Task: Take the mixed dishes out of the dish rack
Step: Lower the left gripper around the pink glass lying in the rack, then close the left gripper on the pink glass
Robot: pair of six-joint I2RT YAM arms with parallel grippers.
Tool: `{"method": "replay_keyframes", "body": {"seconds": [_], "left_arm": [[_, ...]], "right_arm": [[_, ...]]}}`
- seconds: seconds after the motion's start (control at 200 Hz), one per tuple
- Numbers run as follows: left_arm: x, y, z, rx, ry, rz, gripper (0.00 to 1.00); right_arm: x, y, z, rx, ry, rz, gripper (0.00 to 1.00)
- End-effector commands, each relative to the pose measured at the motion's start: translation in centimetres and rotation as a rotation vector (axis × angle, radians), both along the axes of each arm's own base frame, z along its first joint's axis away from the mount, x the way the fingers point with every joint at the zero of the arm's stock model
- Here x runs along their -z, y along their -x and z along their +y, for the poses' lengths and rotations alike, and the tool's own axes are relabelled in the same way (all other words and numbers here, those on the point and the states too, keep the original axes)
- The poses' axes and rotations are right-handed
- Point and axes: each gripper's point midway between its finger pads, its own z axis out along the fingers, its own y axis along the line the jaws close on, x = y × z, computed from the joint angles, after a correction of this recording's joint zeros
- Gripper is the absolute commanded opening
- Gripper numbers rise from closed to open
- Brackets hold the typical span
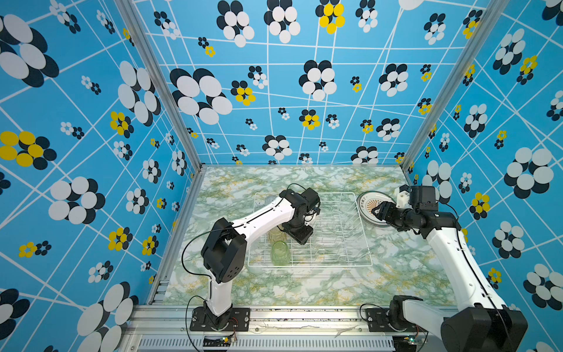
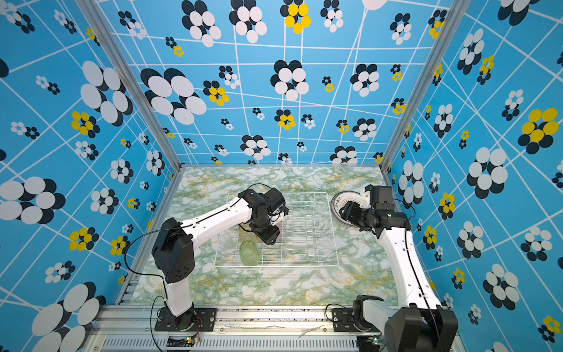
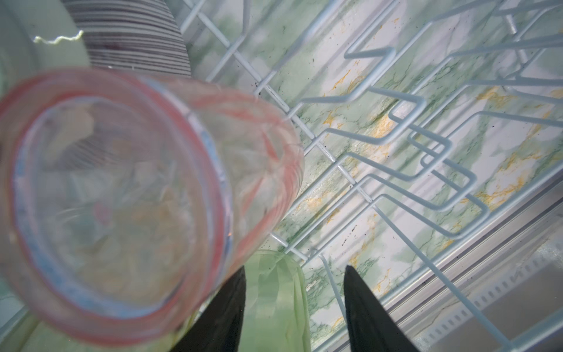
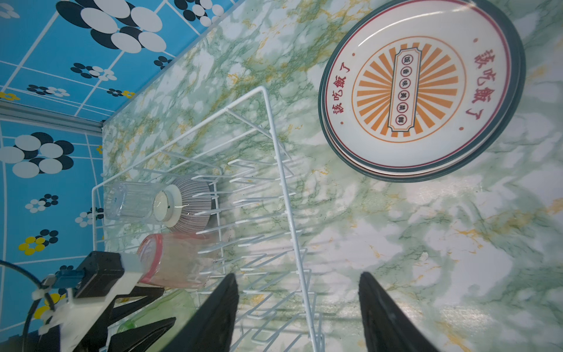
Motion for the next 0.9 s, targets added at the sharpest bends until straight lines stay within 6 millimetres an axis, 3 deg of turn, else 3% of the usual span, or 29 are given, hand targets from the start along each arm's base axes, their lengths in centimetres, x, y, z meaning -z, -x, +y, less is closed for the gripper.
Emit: {"method": "replay_keyframes", "body": {"seconds": [0.0, 0.19, 0.24, 0.55, 0.795, 0.83, 0.895], "left_arm": [[-1.2, -0.1, -0.1, -0.023, 0.074, 0.029, 0.52], [-1.7, -1.1, 0.7, -0.048, 0.065, -0.009, 0.58], [-3.1, -1.2, 0.6, -0.048, 0.089, -0.042, 0.61], [-7.0, -1.7, 0.7, -0.058, 0.14, -0.149, 0.66], [-5.4, -1.0, 0.1, 0.009, 0.063, -0.156, 0.9], [-5.1, -1.0, -0.1, 0.014, 0.057, -0.156, 1.0], [-4.7, -1.2, -0.5, 0.02, 0.055, -0.148, 0.99]], "right_arm": [[-0.6, 0.4, 1.4, -0.049, -0.059, -0.03, 0.64], [-1.1, 1.2, 1.5, -0.05, -0.062, -0.053, 0.64], [-1.0, 1.3, 1.5, -0.05, -0.061, -0.052, 0.64], [-1.0, 0.9, 1.5, -0.035, -0.071, -0.056, 0.64], [-0.9, 0.9, 1.6, -0.031, -0.08, -0.054, 0.64], [-0.9, 0.9, 1.6, -0.03, -0.08, -0.054, 0.65], [-0.8, 1.1, 1.5, -0.03, -0.078, -0.052, 0.64]]}}
